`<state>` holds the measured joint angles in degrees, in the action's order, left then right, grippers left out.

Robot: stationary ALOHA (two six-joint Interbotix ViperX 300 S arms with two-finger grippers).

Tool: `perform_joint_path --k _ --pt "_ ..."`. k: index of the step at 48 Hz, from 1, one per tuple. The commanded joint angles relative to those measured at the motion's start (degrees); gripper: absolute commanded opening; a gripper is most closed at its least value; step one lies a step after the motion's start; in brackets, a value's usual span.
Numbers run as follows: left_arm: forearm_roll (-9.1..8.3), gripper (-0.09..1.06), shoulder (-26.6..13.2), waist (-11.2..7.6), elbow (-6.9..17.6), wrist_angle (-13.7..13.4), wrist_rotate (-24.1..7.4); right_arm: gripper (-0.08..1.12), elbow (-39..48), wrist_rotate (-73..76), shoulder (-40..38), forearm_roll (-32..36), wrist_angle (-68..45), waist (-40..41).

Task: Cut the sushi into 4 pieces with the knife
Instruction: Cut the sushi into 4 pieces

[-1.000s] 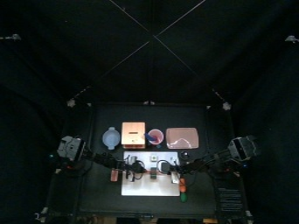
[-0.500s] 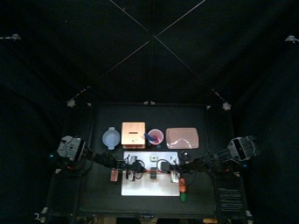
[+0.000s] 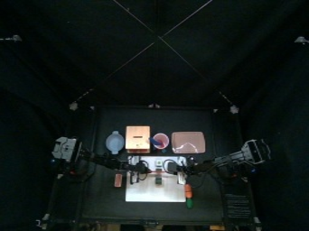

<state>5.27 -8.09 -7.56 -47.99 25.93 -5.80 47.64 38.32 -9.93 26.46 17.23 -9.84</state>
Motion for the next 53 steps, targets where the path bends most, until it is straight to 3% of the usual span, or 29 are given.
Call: perform_joint_path --k 1,15,53 --pt "-0.97 0.06 2.81 -2.11 0.62 0.00 0.00 0.10 -0.62 0.26 -3.60 -0.53 0.44 -1.93" --pt "-0.97 0.06 1.93 -5.19 0.79 0.00 0.09 0.10 -0.62 0.26 -3.78 -2.37 0.44 -5.54" --pt "-0.79 0.06 -3.08 -6.77 1.93 0.00 0.35 0.10 -0.70 0.26 0.79 -4.39 -0.44 -5.98"
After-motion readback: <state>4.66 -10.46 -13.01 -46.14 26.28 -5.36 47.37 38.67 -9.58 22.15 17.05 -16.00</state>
